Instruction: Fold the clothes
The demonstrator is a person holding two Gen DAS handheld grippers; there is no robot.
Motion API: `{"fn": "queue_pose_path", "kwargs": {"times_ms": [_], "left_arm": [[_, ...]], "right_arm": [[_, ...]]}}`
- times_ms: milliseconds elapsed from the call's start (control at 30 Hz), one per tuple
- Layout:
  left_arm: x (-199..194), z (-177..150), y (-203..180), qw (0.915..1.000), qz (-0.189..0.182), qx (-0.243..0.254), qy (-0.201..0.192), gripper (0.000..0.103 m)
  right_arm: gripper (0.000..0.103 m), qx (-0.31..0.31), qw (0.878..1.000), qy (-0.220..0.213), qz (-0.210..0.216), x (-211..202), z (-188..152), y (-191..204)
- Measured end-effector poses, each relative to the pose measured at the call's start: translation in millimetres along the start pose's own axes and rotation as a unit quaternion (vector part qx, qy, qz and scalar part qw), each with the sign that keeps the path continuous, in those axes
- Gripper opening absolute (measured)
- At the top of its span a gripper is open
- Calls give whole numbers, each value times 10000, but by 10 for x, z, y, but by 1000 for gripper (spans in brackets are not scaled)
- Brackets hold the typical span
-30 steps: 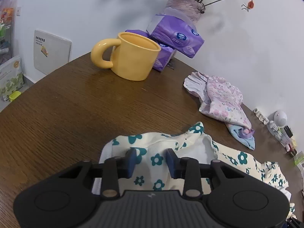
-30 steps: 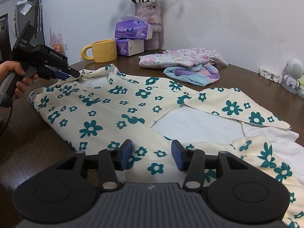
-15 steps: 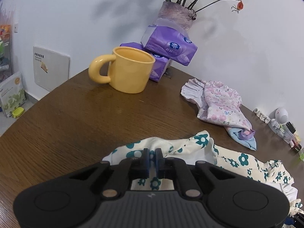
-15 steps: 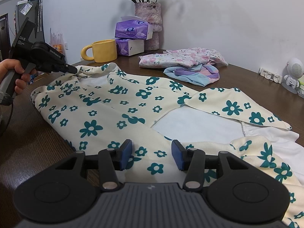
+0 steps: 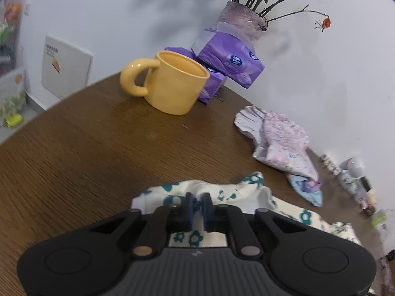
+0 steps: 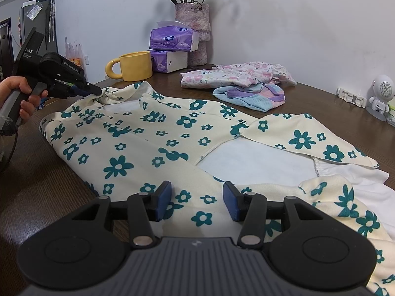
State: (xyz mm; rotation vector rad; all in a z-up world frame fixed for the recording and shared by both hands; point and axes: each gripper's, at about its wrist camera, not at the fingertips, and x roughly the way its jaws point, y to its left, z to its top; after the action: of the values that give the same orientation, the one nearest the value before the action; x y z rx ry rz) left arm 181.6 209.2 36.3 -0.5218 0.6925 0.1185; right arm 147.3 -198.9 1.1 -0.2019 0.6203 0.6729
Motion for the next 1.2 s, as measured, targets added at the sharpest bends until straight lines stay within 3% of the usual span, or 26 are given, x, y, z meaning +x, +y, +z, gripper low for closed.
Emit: {"fn": "queue_pose_path", "kwargs": {"times_ms": [200,333,400,567,667,733,867,967,1000,1100,1200], "left_arm": [[-37,6,-50,9993,173,291,-151,2],[-21,-59,-198,9936,566,955,-225,2],[-12,-94,-276,9882,766,1298,-263,2],[83,-275,-613,9614,1338,2380,-355,5],[29,-254,-568,9730,1115,1978,-404,16],[3,-220,-494,9809,1024,1597,-434,16],[35,-169,-340,9909,835,992,-354,15],[85,-167,-319,9918,789,960,-295,5],[96,-177,-343,9901,859,1062,-321,4],[133,-266,-541,9736,1318,1800,-491,3],[194,-405,-744,9452,1848,2605,-682,2]], "right_arm": [[47,1,10000,0,2,1,-1,-2],[47,1,10000,0,2,1,-1,-2],[47,1,10000,0,2,1,-1,-2],[47,0,10000,0,2,0,0,-3],[47,1,10000,0,4,-1,1,-3],[47,1,10000,1,3,-1,2,-2],[47,1,10000,0,2,-2,1,-2],[47,-1,10000,0,0,-4,0,-2],[47,-2,10000,0,-1,-4,0,-3],[47,-7,10000,-1,-5,-4,2,-3],[47,-14,10000,-1,-11,-4,0,-1]]}}
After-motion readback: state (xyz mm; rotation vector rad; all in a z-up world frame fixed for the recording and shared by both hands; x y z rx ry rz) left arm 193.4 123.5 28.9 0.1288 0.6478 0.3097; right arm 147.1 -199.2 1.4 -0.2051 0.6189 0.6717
